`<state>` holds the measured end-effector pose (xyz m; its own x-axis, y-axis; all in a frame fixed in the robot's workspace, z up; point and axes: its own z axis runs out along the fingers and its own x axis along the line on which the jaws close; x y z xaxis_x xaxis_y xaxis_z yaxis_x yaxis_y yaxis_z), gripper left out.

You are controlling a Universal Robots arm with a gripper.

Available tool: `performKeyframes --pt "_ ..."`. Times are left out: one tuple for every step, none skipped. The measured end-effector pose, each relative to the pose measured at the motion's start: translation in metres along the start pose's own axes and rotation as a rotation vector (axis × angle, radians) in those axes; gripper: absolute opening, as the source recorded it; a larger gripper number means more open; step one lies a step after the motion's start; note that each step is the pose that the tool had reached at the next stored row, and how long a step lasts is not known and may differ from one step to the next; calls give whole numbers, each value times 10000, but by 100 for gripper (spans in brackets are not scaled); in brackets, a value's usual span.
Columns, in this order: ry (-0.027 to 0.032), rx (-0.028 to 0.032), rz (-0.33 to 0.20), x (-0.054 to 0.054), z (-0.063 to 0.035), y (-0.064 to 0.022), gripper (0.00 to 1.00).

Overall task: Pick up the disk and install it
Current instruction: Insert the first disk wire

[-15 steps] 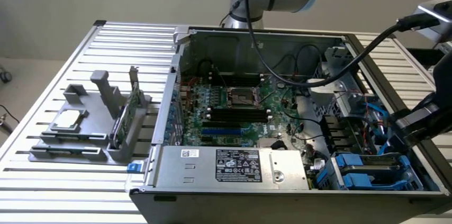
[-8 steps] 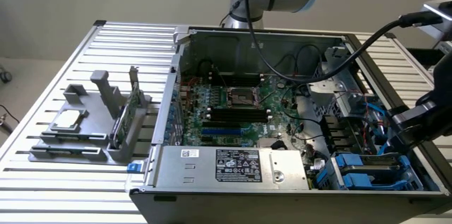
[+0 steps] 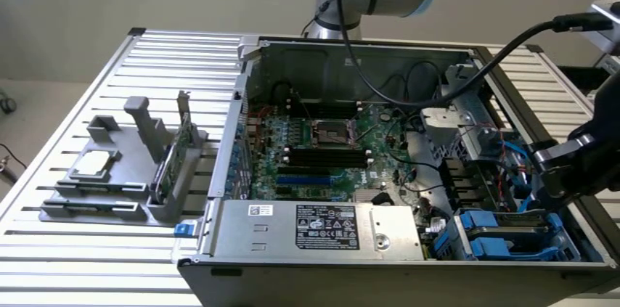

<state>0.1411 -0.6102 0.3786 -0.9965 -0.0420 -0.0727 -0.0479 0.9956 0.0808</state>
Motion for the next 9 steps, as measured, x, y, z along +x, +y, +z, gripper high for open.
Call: performKeyframes --pt "2 12 164 0 0 0 11" --pt "3 22 316 0 0 0 11" --pt "5 32 463 0 0 0 11" --pt "6 43 614 0 0 0 11" --pt "9 53 765 1 0 0 11" --pt "11 64 931 1 0 0 11" --pt "13 74 1081 0 0 0 11" --pt "15 85 1233 0 0 0 11" --pt "17 96 1384 0 0 0 11"
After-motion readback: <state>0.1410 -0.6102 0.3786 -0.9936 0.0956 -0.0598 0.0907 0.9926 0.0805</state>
